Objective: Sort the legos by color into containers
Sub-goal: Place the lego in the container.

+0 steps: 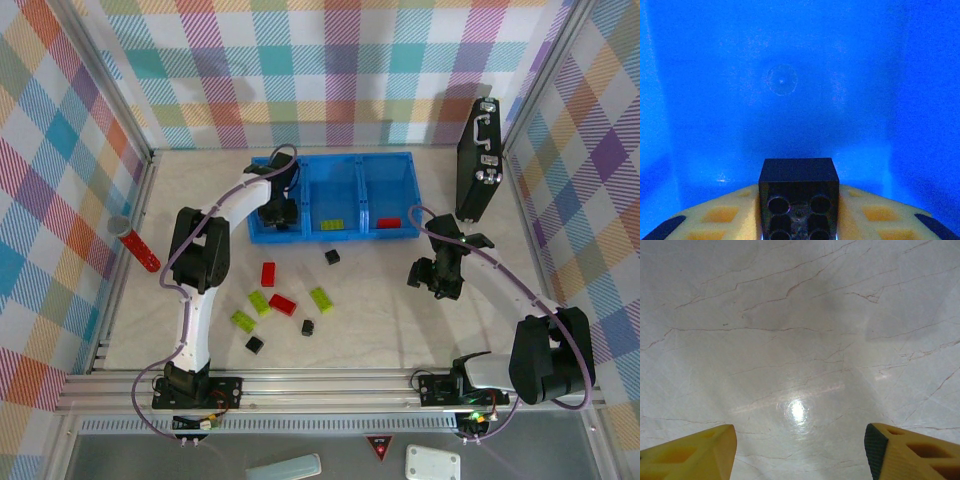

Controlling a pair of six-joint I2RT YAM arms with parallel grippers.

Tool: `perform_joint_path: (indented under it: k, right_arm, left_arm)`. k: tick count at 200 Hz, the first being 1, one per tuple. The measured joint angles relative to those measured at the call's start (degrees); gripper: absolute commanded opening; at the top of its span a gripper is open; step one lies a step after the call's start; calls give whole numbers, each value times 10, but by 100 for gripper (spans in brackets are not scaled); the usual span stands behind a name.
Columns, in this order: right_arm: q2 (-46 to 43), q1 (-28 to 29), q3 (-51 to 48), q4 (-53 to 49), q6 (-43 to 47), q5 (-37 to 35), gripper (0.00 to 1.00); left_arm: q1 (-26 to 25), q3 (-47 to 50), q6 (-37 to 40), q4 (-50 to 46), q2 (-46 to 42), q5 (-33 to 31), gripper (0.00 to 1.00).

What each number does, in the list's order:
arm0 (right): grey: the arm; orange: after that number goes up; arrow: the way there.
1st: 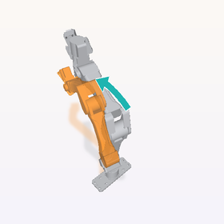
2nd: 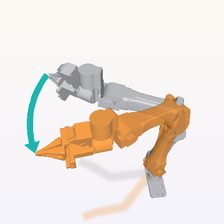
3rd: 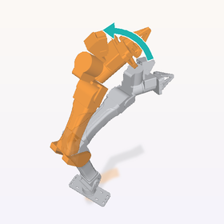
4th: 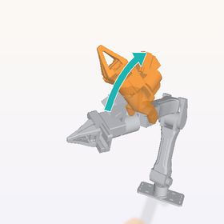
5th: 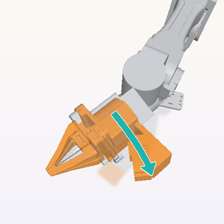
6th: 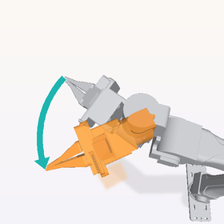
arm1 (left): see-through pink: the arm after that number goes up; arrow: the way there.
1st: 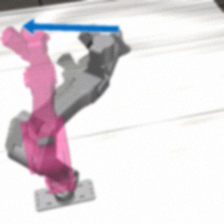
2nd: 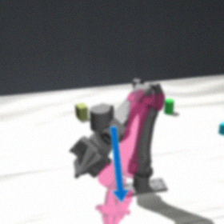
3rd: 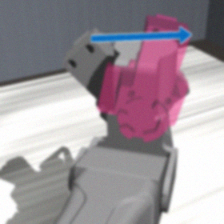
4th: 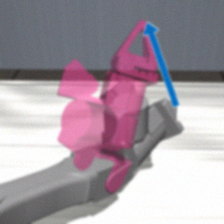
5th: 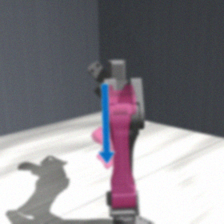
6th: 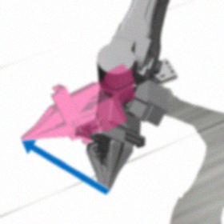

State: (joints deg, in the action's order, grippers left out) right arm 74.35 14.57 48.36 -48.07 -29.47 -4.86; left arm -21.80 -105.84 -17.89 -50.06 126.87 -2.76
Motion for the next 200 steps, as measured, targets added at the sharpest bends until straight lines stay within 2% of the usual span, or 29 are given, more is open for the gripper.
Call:
perform_joint_path:
  k: [154, 200]
  right_arm:
    - [0, 0, 0, 0, 0, 0, 70]
    - [0, 0, 0, 0, 0, 1, 70]
  left_arm:
    - [0, -10, 8, -12, -17, 0, 41]
    - [0, -3, 8, -23, -64, 0, 41]
